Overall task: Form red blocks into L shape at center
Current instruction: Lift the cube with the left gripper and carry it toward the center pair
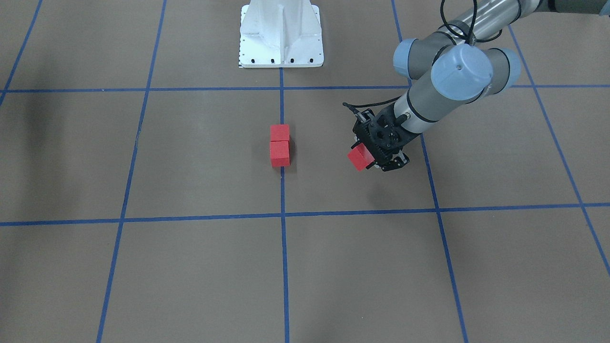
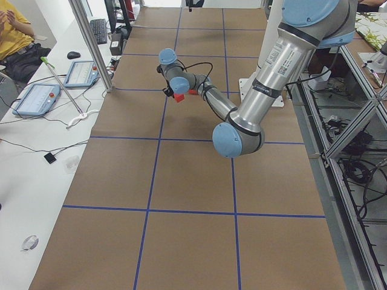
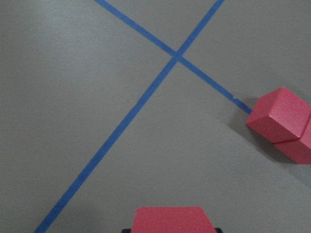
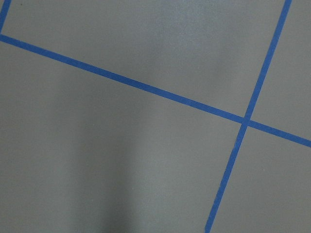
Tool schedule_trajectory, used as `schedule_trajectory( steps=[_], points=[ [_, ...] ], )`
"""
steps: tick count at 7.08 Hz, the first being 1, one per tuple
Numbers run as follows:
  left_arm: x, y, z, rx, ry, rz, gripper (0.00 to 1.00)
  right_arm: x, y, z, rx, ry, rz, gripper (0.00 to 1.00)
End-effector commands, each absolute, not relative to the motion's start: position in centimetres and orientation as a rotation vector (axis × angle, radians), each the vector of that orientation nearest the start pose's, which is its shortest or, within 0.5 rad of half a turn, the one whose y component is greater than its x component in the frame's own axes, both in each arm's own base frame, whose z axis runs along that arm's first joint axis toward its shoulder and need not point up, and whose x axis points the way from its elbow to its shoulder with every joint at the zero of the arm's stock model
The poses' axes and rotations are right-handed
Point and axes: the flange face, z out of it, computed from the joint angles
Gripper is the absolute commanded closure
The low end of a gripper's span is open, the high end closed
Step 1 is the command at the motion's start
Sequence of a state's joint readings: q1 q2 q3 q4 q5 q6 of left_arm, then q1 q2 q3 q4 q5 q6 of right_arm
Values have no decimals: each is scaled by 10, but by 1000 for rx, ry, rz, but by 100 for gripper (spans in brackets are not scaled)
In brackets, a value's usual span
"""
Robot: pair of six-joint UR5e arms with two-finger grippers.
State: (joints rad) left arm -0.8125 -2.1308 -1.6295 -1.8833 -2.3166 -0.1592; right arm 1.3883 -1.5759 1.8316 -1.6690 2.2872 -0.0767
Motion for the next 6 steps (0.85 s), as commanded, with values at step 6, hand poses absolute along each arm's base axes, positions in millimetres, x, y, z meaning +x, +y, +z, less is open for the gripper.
schedule_trajectory(
  steps=[6],
  points=[
    [475,-505,207,503,714,1228,100,-22,-491,552,103,-724,-300,1]
  ],
)
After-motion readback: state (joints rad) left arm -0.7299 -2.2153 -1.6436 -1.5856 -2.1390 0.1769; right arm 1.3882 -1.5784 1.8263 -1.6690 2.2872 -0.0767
